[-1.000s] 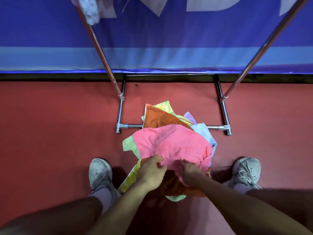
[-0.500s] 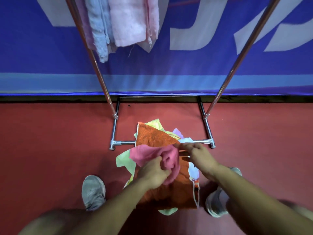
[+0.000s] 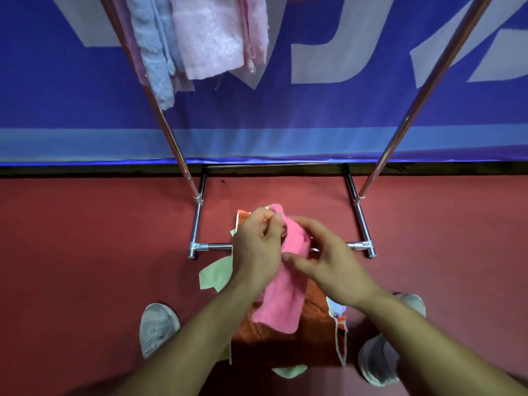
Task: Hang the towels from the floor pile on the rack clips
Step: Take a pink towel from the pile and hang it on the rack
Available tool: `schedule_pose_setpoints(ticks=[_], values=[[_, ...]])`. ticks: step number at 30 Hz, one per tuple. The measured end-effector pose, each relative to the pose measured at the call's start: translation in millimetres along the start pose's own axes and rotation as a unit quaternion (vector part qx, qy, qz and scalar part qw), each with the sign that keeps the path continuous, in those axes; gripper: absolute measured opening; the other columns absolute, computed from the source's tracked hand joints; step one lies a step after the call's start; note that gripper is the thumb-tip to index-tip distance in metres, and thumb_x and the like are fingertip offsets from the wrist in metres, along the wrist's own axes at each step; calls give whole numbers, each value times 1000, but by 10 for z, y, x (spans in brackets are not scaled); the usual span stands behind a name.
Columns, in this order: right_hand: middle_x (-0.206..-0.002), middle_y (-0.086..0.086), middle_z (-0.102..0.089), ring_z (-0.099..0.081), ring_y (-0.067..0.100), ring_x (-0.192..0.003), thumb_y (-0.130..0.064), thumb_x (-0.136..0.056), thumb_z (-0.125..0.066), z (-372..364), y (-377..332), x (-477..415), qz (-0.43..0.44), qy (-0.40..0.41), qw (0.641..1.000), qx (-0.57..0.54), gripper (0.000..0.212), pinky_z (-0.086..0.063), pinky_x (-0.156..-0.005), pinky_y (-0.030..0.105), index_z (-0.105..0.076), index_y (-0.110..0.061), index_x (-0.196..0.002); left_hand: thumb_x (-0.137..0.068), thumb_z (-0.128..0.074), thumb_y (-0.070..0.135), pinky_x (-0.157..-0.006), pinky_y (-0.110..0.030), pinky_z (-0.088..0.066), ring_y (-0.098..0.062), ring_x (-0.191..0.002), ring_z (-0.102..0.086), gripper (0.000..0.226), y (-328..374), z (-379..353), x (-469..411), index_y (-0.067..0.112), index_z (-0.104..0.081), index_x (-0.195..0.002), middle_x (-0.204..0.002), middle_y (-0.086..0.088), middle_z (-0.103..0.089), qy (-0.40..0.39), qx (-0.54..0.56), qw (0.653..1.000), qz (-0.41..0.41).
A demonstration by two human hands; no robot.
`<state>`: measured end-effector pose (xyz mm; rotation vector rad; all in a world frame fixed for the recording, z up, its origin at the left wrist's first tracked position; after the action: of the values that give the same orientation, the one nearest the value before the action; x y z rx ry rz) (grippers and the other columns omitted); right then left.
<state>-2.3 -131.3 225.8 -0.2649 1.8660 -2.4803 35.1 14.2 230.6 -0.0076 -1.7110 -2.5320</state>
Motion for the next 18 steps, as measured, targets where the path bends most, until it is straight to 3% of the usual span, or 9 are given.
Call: schedule_pose_setpoints(ticks=[3, 5, 7, 9, 12, 15, 18], values=[[-112, -7, -74, -69, 12, -105, -12, -84, -79, 45, 105, -124, -34, 25, 999, -22, 48, -56, -90, 32, -64, -29, -126, -81, -47, 50, -69, -55, -56, -31, -70, -67, 27, -34, -61, -84, 26, -59, -74, -70, -2, -69, 33, 59, 997, 34], [-87, 1, -76, -69, 11, -80, -10, -87, -77, 82, 165, -188, -73, 24, 997, -24, 31, -56, -76, 34, -69, -30, -109, -81, -44, 52, -67, -63, -54, -30, -65, -62, 25, -64, -33, -126, 32, -56, -71, -69, -4, -65, 88, 89, 990, 59], [-60, 2, -60, -50, 8, -57, -10, -92, -73, 105, 166, -241, -80, 23, 996, -22, 10, -45, -59, 27, -73, -19, -95, -87, -44, 48, -65, -60, -52, -26, -63, -58, 24, -20, 32, -164, 32, -53, -72, -69, -2, -62, 125, 103, 984, 72], [-56, -4, -50, -42, 7, -52, -10, -95, -68, 124, 105, -278, -66, 33, 996, -48, 5, -41, -52, 23, -73, -10, -93, -96, -47, 37, -61, -51, -50, -24, -62, -61, 22, 46, 60, -159, 29, -52, -76, -71, 0, -66, 133, 139, 977, 89], [-58, -5, -55, -48, 8, -55, -10, -97, -66, 158, -34, -310, -35, 44, 995, -88, 8, -43, -52, 23, -73, -12, -94, -85, -59, 35, -71, -50, -55, -20, -74, -69, 5, 110, 53, -85, 38, -55, -86, -82, 6, -73, 100, 159, 977, 100], [-60, -6, -58, -46, 7, -57, -10, -97, -66, 208, -91, -307, -22, 58, 994, -90, 9, -40, -53, 24, -73, -12, -92, -74, -58, 15, -65, -38, -54, -15, -79, -71, 50, 142, 45, 37, 46, -54, -113, -103, 11, -72, -29, 110, 993, 34], [-60, -1, -57, -44, 10, -58, -11, -96, -67, 245, -92, -277, -40, 75, 990, -110, 10, -37, -54, 27, -73, -14, -88, -73, -57, -5, -81, -35, -58, -8, -95, -70, 75, 156, 42, 114, 41, -53, -132, -117, 20, -67, -135, 29, 989, -50]])
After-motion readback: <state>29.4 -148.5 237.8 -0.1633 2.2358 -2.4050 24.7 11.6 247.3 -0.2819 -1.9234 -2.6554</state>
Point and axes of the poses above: each hand's wrist, its own x-axis away from the middle knuckle, its own z-axis out of the back of the hand, y = z × x, the point moved 1 cm from there along -x, towards the middle knuckle
